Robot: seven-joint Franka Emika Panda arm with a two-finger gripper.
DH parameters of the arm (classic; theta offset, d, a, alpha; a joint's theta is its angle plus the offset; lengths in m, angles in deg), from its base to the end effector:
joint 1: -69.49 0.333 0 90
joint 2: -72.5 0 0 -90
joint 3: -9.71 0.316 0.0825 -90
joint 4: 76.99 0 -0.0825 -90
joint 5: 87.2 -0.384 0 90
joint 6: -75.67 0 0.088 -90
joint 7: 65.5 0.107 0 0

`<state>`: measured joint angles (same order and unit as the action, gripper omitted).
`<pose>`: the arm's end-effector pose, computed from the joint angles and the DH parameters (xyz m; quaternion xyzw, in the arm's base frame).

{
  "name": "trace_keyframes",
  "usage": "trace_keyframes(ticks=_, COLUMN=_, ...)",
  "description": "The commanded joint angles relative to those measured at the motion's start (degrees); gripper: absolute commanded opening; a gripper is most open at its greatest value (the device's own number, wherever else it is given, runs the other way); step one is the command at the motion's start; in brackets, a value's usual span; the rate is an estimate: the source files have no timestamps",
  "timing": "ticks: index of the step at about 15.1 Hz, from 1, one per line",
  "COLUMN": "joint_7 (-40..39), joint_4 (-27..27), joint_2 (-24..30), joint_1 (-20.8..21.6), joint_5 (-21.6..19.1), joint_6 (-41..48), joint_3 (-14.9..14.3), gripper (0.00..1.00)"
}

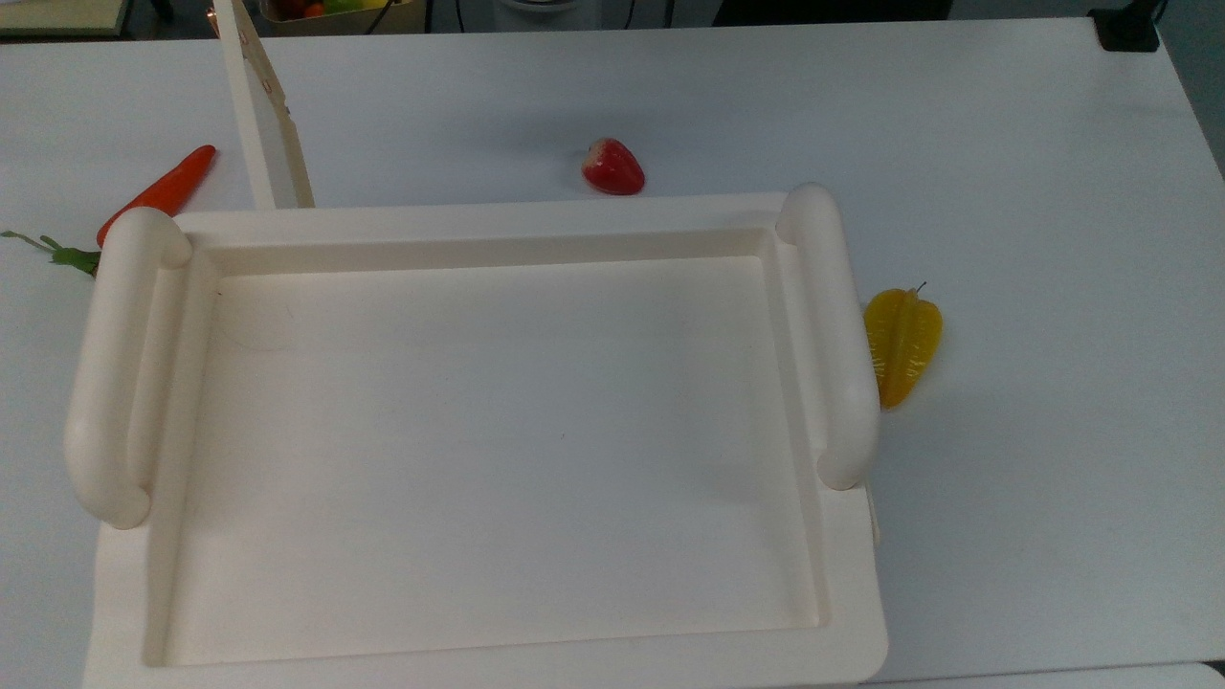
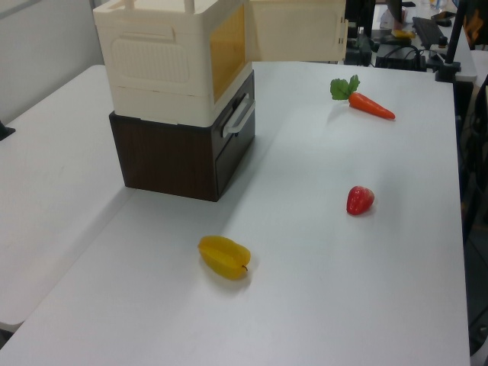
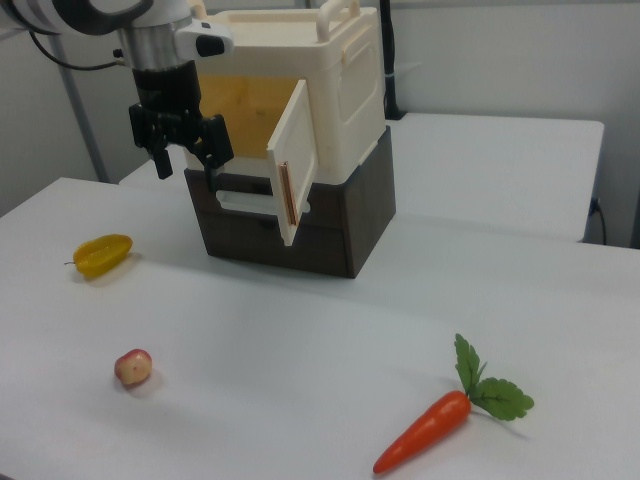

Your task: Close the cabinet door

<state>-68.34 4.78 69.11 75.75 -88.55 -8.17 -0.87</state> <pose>0.5608 -0.0360 0.6497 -0.9999 0.0117 0.0106 0.0070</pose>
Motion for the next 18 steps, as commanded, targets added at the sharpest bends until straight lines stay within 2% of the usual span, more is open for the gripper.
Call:
trace_keyframes(ticks=1, joint_7=0.22, joint_4=1.63, joint_2=0.57, joint_1=0.42, joint_5=1.44, joint_6=1.56, joint_3=0.99, gripper=1.00)
trace_keyframes(ticks=4, joint_7=-2.52, joint_4=1.55, joint_2=0.92, joint_1=0.24, joint_5=0.82, joint_6=1.84, joint_3=0.91, gripper=1.00)
trace_keyframes(ticks=8, joint_7=-2.34, joint_4=1.20, joint_2=0.84, joint_1=0.24, joint_5=0.64, joint_6=1.93, joint_3=0.82, gripper=1.00)
trace_keyframes(ticks=13, joint_7=-2.61, joint_4=1.02, joint_2=0.92, joint_1=0.24, joint_5=-2.08, joint_6=1.84, joint_3=0.30, gripper=1.00)
trace_keyframes(ticks=18, joint_7=-2.96, joint_4=0.58, joint_2=1.01, joint_1=0.24, joint_5=-2.08, joint_6=2.72, joint_3=-0.05, gripper=0.99)
